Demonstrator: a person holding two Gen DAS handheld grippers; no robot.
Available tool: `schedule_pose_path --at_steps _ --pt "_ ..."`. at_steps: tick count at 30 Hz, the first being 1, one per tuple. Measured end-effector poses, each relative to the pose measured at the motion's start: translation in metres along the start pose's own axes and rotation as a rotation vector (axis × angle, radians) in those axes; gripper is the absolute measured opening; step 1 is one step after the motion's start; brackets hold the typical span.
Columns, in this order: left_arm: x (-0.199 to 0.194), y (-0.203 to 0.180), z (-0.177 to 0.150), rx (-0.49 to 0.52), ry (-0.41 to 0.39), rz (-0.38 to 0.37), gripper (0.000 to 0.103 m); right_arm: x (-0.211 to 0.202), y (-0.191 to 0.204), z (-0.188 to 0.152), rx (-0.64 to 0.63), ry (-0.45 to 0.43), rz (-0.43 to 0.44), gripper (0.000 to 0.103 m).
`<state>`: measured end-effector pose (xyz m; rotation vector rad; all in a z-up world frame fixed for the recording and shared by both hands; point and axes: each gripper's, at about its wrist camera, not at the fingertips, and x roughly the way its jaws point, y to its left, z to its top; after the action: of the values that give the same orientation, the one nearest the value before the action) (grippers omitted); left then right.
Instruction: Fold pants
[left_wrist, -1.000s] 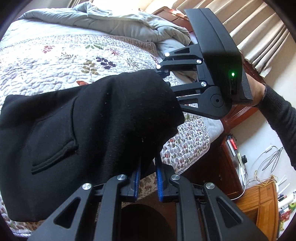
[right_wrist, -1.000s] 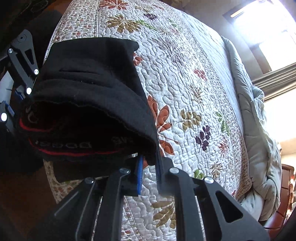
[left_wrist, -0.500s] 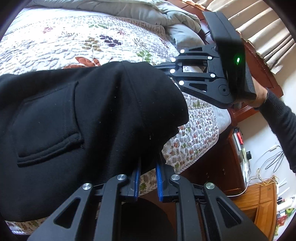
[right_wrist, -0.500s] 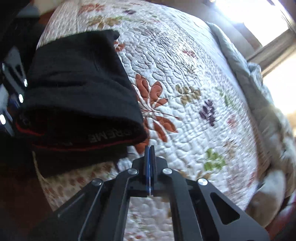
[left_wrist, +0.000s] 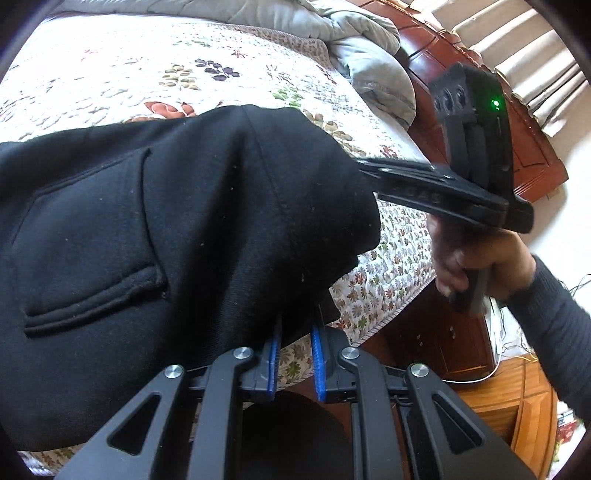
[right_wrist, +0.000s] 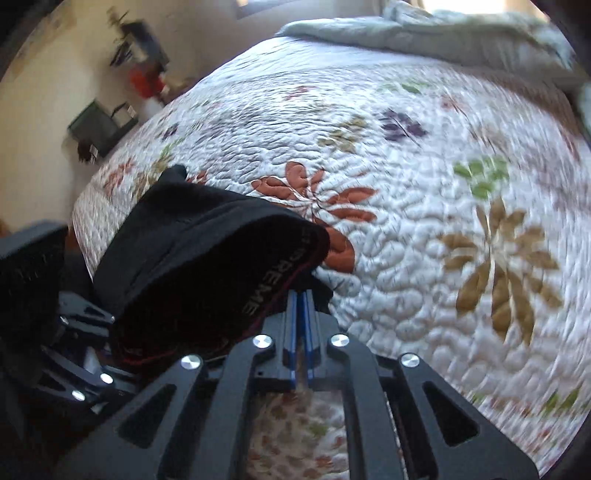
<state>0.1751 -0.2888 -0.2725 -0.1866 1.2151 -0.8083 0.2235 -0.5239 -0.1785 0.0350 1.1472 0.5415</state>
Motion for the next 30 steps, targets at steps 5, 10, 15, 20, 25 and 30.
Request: schedule_pose_path --at_steps 5,10,15,20,25,30 --pt "0.002 -0.005 0.0 0.023 -0.006 0.001 0.014 -0.013 0.005 -0.023 0.146 -0.017 -0.032 0.041" --pt "-0.008 0.001 -0.001 -0.026 0.0 -0.074 0.051 -0.028 0.008 -0.043 0.295 -0.017 -0.054 0.058" --pt "-0.032 0.012 -0.016 -0.1 -0.021 -0.169 0.07 -0.046 0.001 -0.059 0.461 -0.065 0.041 0.07" --pt "-0.082 0.047 -0.028 -0.165 -0.112 -0.141 0.072 -0.027 -0.013 -0.078 0.738 -0.073 0.368 0.078" --pt "-0.147 0.109 -0.043 -0.282 -0.205 -0.035 0.073 0.0 -0.016 -0.08 0.867 -0.052 0.477 0.079" --pt "-0.179 0.146 -0.062 -0.358 -0.26 0.031 0.073 0.008 -0.009 -0.077 0.888 -0.036 0.489 0.077"
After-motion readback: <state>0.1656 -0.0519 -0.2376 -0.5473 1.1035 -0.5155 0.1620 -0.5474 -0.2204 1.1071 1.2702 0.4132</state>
